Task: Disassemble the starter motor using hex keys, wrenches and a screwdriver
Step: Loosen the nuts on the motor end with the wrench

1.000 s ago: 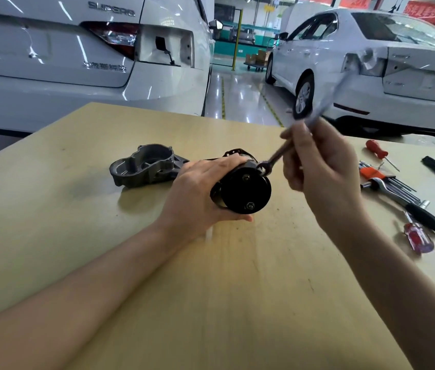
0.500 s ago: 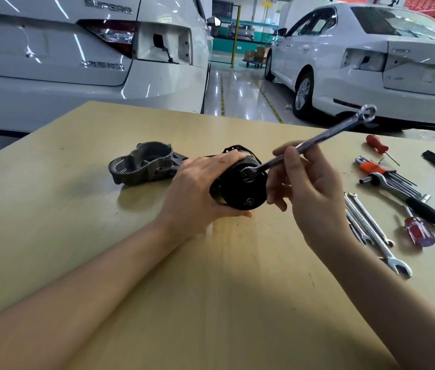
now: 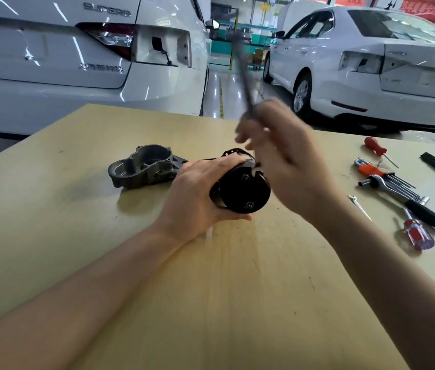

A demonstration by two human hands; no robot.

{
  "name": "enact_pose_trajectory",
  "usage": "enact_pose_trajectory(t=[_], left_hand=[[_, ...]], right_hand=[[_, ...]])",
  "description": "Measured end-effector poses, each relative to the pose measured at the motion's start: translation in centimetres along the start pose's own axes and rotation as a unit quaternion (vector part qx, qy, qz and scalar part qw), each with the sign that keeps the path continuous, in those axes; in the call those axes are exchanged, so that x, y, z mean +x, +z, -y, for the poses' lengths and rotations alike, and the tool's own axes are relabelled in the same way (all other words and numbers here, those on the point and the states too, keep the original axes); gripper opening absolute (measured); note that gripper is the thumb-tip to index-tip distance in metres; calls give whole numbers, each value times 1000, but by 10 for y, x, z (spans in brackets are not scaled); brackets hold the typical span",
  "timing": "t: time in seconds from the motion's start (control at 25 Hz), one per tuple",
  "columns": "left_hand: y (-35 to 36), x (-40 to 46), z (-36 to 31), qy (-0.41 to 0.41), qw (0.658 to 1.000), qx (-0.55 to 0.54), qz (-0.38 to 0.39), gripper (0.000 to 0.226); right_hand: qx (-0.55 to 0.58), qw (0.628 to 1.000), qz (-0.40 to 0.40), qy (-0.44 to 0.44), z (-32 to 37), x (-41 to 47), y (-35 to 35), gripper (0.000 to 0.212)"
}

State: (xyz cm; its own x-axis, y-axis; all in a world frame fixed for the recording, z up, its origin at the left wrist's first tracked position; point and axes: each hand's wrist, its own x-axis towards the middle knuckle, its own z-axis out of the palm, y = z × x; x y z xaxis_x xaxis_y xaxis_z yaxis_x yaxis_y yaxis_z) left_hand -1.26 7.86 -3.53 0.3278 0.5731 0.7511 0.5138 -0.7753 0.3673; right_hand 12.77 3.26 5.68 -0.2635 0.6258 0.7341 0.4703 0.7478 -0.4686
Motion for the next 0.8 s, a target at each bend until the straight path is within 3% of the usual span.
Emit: enact_pose_trajectory(t=[0.08,0.12,0.2,0.36,0.8], left_hand=[[0,0,1,0,1000,3,1,90],[0,0,1,3,1000,4,0,90],[0,1,1,11,1000,7,-2,89],[0,0,0,17,1000,2,-6,86],[0,2,0,14,1000,5,-3,88]], right_hand=[[121,984,-112,72,-8,-20,-11,14],[107,981,-128,99,-13,-31,-14,13],[10,988,-108,113,-20,-47,-17,7],[-99,992,-68,41,-24,-55,-9,23],[-110,993,-46,11,-32,-47,1,19]])
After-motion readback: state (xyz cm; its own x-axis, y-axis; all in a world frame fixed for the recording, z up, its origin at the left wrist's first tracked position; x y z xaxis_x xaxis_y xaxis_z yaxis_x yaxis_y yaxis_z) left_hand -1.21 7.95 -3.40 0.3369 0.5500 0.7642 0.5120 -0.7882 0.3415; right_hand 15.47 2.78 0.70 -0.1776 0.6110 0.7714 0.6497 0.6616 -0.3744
